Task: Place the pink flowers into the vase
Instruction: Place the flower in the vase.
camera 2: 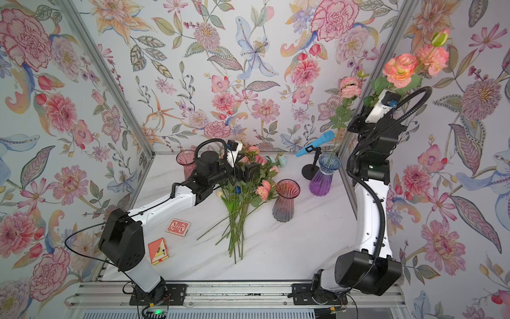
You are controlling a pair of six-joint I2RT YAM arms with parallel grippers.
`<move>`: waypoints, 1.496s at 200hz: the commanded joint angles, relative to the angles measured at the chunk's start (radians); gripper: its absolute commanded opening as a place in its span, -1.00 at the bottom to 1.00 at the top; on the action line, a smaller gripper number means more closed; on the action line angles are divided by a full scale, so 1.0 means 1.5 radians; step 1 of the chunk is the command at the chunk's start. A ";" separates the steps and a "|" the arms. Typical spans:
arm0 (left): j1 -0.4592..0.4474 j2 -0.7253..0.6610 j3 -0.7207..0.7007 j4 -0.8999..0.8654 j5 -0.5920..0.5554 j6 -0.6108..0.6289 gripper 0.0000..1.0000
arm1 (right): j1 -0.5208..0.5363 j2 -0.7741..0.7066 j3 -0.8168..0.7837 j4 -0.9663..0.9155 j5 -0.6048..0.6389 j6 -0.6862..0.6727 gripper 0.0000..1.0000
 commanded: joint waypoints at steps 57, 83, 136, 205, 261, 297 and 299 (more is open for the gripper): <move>0.003 -0.016 -0.017 0.008 -0.021 0.024 1.00 | 0.024 0.048 -0.046 -0.017 -0.007 -0.035 -1.00; 0.003 -0.023 -0.035 0.036 -0.023 0.011 1.00 | 0.030 0.066 -0.064 -0.026 -0.014 -0.037 -1.00; 0.004 -0.028 -0.046 0.039 -0.028 0.013 1.00 | 0.033 0.105 -0.088 -0.043 -0.014 -0.021 -1.00; 0.004 -0.022 -0.044 0.032 -0.008 0.013 1.00 | 0.033 0.138 -0.095 -0.078 -0.012 0.015 -0.58; 0.002 -0.021 -0.040 0.030 -0.004 0.014 1.00 | 0.030 0.133 -0.109 -0.078 -0.008 0.016 -0.45; 0.003 -0.024 -0.037 0.033 -0.005 0.015 1.00 | 0.029 0.123 -0.110 -0.080 -0.007 0.017 -0.28; 0.003 -0.024 -0.037 0.033 -0.005 0.015 1.00 | 0.028 0.122 -0.110 -0.080 -0.007 0.017 -0.27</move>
